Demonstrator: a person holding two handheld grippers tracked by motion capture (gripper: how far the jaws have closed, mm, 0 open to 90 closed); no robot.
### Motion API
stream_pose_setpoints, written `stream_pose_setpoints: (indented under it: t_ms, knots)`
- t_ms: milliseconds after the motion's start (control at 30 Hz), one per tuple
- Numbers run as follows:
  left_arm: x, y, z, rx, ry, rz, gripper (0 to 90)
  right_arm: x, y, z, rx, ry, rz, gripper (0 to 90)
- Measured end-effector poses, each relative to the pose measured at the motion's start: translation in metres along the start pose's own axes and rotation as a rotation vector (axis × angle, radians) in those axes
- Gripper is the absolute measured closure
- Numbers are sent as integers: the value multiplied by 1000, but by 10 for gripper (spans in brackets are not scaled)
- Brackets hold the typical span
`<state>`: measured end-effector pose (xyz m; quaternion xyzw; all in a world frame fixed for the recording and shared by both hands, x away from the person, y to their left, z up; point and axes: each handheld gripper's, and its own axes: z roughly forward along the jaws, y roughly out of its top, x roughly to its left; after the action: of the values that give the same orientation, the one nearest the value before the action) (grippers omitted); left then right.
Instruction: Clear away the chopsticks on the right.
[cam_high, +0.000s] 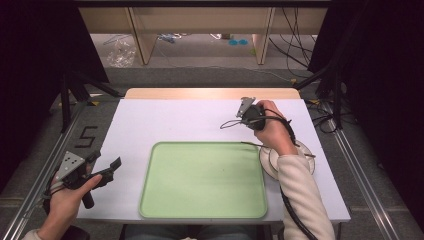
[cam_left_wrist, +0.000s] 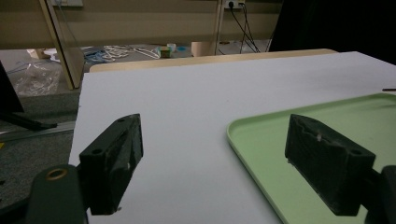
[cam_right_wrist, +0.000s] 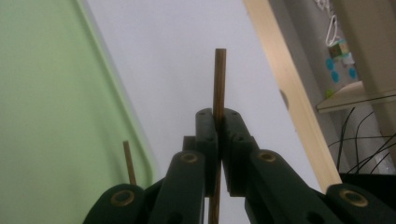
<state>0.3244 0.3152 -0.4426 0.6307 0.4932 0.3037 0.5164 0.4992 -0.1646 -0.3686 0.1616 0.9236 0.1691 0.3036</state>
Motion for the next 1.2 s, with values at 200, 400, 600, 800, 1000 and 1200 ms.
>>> stream_pose_setpoints:
  t_ms: [200, 400, 600, 800, 1000, 1200]
  knots:
    - [0, 0, 0, 2, 1, 0, 193, -4, 3, -14, -118, -19, 117, 875]
    - [0, 0, 0, 0, -1, -2, 194, -7, 5, -26, -180, -45, 184, 875]
    - [0, 0, 0, 0, -1, -5, 194, -10, 6, -35, -290, -79, 254, 875]
    - [0, 0, 0, 0, -2, -4, 194, -15, 2, -42, -444, -83, 405, 876]
    - [0, 0, 0, -1, -1, -7, 195, -17, 1, -48, -525, -89, 483, 876]
    - [0, 0, 0, 1, -2, -7, 195, -19, 3, -61, -620, -117, 518, 876]
